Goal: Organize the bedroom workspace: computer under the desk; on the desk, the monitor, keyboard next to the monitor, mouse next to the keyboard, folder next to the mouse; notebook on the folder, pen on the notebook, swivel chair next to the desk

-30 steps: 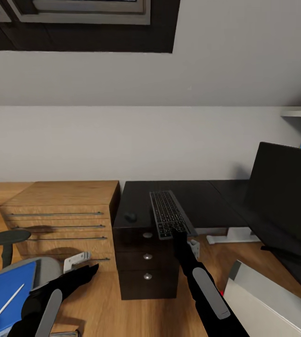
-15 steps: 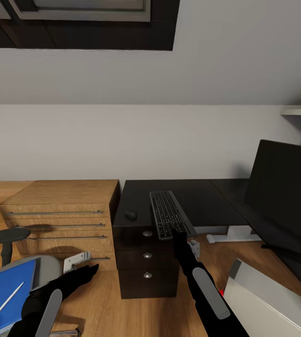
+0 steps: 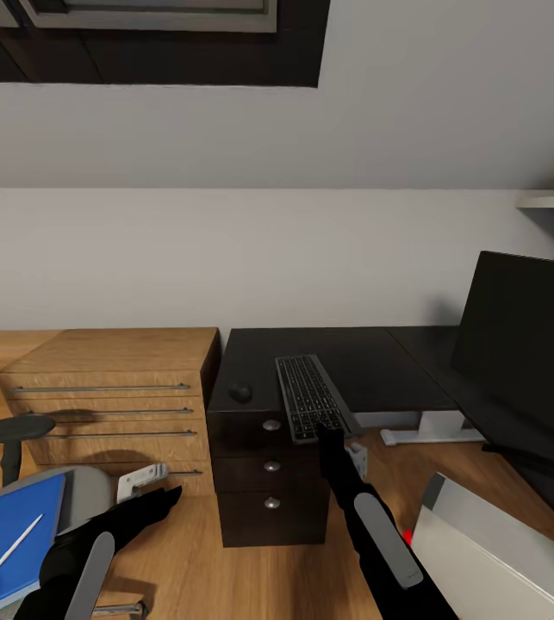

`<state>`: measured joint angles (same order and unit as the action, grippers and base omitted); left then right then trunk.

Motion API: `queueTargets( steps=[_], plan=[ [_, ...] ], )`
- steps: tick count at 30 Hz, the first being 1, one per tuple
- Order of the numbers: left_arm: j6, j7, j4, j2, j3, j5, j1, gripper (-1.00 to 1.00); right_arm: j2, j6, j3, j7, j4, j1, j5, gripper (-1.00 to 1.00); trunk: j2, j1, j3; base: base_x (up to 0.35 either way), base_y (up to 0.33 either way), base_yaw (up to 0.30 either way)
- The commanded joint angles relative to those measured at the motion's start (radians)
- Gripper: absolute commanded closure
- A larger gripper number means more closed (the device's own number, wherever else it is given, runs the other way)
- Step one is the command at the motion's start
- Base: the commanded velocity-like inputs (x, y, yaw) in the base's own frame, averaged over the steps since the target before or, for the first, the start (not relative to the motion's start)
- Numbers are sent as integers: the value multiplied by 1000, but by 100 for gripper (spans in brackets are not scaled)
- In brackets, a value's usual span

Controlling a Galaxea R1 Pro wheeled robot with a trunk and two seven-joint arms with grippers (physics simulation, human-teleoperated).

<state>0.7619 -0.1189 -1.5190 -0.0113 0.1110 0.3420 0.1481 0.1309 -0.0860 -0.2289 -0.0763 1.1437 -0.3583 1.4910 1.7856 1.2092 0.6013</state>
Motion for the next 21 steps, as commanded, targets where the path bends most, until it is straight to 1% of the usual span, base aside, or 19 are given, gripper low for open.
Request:
queueTargets(
  steps=[1, 6, 11, 17, 21],
  plan=[
    [5, -8, -1, 0, 1, 11, 1, -100, -1, -8, -2, 0, -2, -1, 11, 100, 1, 0, 1, 0, 0, 0],
    [5, -7, 1, 0, 1, 10, 1, -100, -1, -8, -1, 0, -8, -1, 11, 100, 1, 0, 1, 11, 0, 0],
    [5, -7, 2, 1, 1, 9, 1, -100, -1, -8, 1, 0, -31, -1, 10, 100, 1, 0, 1, 127, 0, 0],
    [5, -7, 3, 2, 2, 9, 1, -100, -1, -8, 2, 0, -43, -1, 9, 100, 1, 0, 1, 31, 0, 0],
    [5, -7, 3, 2, 3, 9, 1, -100, -1, -8, 2, 0, -44, -1, 9, 100, 1, 0, 1, 188, 0, 0]
  ],
)
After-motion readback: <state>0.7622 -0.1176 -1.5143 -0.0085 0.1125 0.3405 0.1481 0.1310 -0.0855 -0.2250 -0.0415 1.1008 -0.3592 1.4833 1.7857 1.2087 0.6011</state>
